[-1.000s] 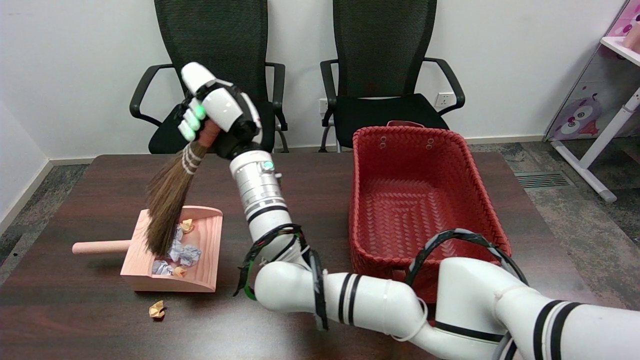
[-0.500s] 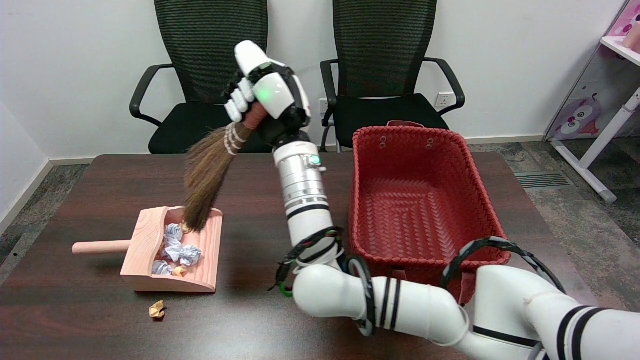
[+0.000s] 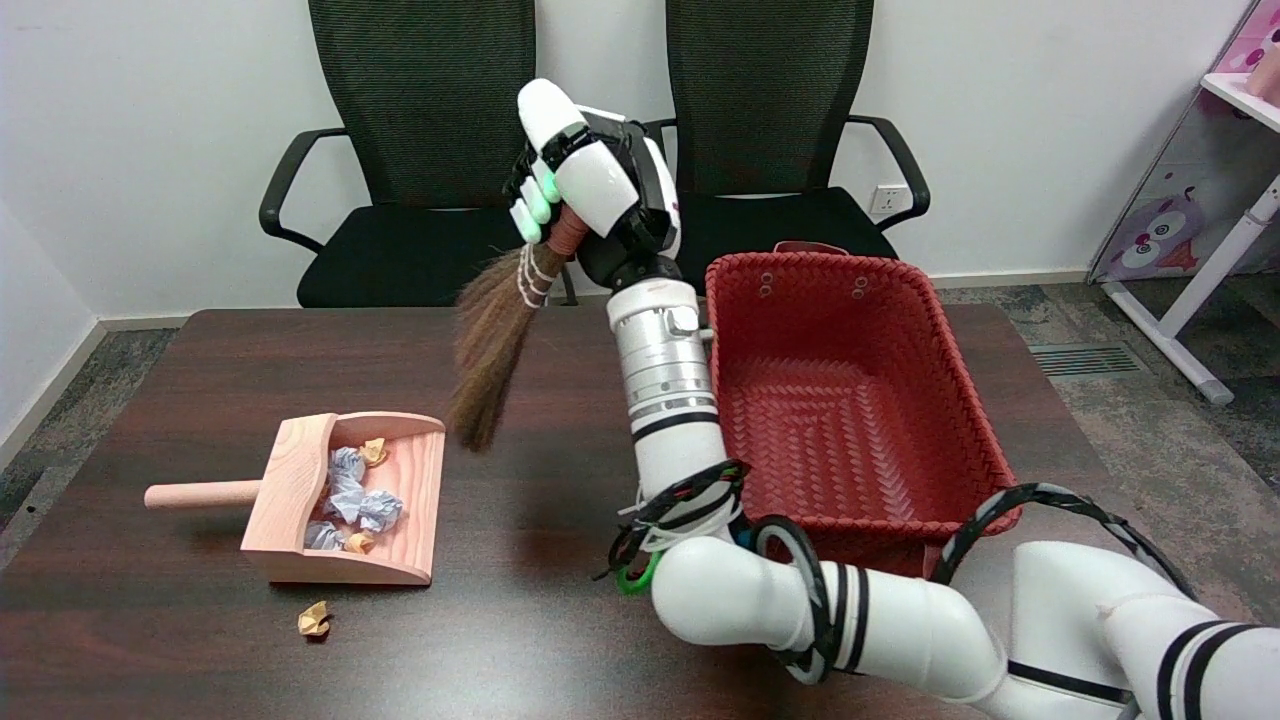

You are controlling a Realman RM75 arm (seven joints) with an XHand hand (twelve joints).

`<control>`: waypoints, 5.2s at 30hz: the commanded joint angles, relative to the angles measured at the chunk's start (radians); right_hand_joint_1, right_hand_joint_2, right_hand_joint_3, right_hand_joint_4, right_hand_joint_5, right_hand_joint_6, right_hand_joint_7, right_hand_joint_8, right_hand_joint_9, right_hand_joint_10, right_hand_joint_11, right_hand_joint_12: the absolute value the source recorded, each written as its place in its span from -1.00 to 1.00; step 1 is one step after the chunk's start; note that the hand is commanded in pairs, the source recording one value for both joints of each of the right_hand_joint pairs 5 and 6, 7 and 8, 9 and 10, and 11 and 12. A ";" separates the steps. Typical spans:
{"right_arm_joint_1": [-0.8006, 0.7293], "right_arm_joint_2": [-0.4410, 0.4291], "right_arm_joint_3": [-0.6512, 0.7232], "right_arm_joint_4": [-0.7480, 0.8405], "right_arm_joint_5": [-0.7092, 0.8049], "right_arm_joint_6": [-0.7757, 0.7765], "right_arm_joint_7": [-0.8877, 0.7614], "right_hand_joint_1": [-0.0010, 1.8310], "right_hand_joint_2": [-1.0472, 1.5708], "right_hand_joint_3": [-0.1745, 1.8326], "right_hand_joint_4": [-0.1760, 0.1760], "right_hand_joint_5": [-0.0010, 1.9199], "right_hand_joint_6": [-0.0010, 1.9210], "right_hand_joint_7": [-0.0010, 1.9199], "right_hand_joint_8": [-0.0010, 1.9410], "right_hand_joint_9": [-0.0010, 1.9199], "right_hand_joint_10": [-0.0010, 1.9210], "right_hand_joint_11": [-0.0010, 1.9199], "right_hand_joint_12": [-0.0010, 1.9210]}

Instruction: Sweep the paper ball into the dustpan.

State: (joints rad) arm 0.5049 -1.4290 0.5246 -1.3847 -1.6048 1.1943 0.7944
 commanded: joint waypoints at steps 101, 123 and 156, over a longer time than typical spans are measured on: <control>-0.117 -0.709 -0.066 0.486 0.062 -0.288 -0.542 -0.04 1.00 0.60 1.00 1.00 1.00 1.00 0.98 1.00 1.00 1.00 1.00; -0.071 -0.673 -0.032 0.577 0.052 -0.276 -0.411 -0.05 1.00 0.45 1.00 1.00 1.00 1.00 0.98 1.00 1.00 1.00 1.00; -0.204 -0.523 -0.032 0.392 0.052 -0.231 -0.414 -0.02 1.00 0.30 1.00 1.00 1.00 1.00 0.98 1.00 1.00 1.00 1.00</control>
State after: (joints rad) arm 0.3708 -2.0435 0.4932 -0.8849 -1.5530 0.9524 0.3760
